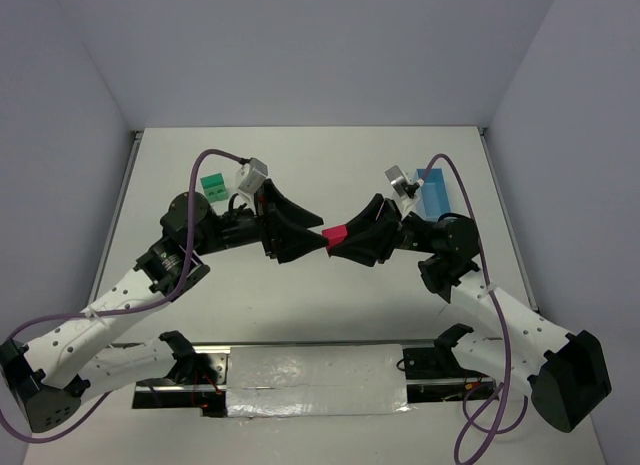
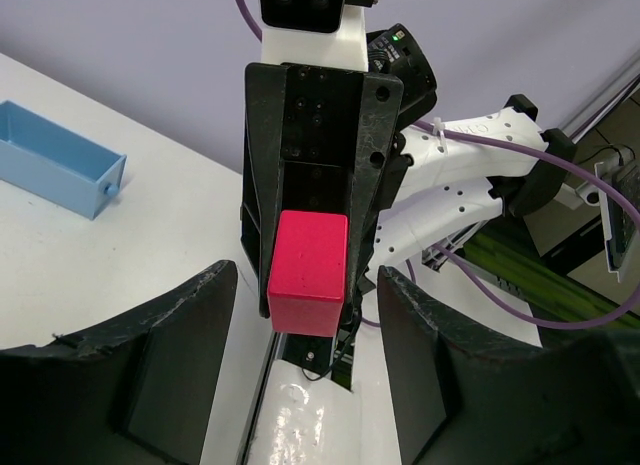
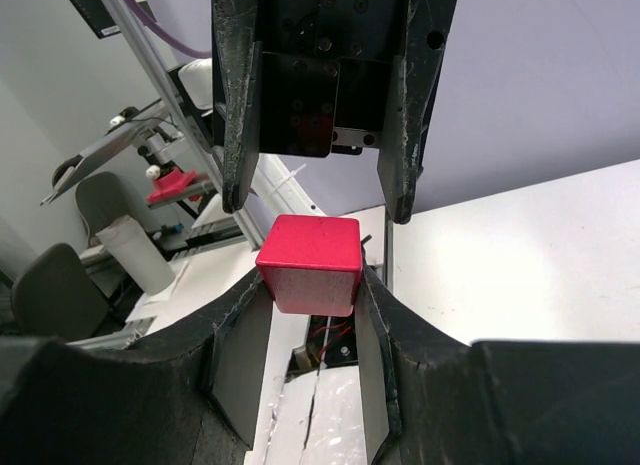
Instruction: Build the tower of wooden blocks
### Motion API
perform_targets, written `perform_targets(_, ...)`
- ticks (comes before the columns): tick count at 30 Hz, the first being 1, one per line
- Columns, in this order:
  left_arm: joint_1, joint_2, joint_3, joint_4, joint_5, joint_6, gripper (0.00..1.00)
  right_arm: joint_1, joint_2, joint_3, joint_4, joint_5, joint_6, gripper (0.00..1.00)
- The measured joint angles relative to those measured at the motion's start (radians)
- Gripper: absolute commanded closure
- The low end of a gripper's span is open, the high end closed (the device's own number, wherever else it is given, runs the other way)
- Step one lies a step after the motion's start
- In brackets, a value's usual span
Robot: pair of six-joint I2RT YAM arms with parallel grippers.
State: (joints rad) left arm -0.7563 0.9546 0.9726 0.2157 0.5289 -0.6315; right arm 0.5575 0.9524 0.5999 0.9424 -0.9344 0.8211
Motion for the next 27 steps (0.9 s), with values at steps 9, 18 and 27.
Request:
perform_targets(9, 0.000, 0.019, 0.000, -0.007, 0.003, 0.001, 0.24, 0.000, 0.004, 0.000, 0.000, -0.001, 0.000, 1.00)
perform_targets(18, 0.000, 0.027, 0.000, -0.008, 0.027, 0.000, 0.48, 0.000, 0.006, 0.000, 0.000, 0.001, -0.003, 1.00)
perform_targets(27, 0.002, 0.028, 0.000, -0.016, 0.029, 0.003, 1.00, 0.000, 0.020, 0.000, 0.005, 0.004, 0.006, 0.75)
